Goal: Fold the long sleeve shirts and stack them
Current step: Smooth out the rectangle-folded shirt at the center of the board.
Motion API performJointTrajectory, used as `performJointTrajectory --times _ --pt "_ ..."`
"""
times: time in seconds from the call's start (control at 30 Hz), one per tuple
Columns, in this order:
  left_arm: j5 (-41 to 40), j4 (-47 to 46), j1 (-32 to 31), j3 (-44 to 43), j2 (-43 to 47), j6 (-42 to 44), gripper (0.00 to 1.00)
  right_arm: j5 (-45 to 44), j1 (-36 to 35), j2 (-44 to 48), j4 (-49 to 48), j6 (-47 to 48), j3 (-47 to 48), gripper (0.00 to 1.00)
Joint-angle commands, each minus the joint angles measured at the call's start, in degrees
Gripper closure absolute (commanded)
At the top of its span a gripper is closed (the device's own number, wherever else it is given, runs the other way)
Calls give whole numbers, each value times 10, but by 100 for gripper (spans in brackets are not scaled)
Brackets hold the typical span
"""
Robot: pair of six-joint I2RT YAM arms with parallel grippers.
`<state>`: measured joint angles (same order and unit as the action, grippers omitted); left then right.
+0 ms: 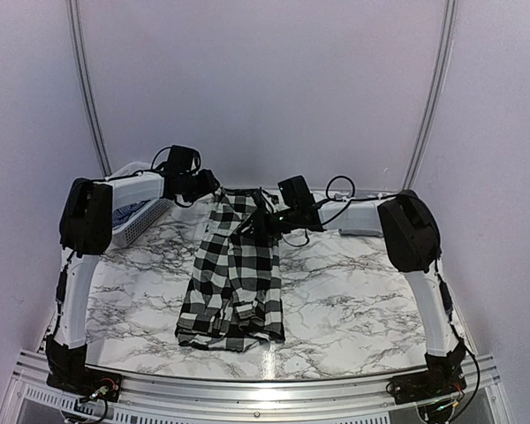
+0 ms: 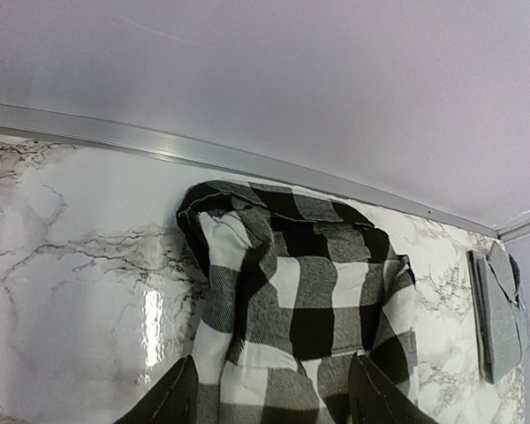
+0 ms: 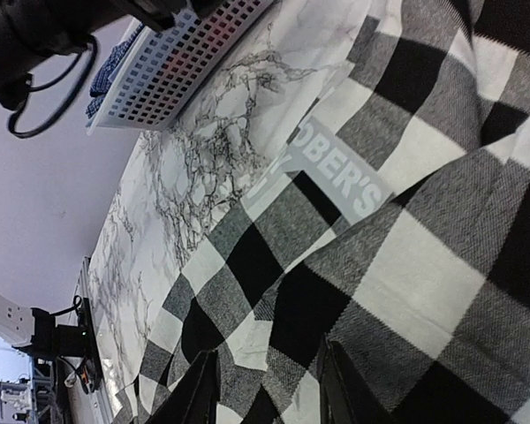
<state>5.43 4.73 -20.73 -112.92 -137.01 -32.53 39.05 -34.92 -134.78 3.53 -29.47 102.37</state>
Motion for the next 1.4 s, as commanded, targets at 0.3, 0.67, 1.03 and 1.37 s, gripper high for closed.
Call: performJointTrajectory --times 0.3,0.67,1.03,1.37 --pt "22 -14 -29 204 179 -7 61 -60 -5 -9 -38 -48 -57 73" --pt "27 -67 -89 451 308 -74 84 -130 11 2 35 2 -52 73" --pt "26 -138 -139 564 315 -133 91 -139 -43 119 36 20 -115 69" --pt "-12 -151 -172 570 272 -194 93 -133 -116 215 -39 -7 -330 69"
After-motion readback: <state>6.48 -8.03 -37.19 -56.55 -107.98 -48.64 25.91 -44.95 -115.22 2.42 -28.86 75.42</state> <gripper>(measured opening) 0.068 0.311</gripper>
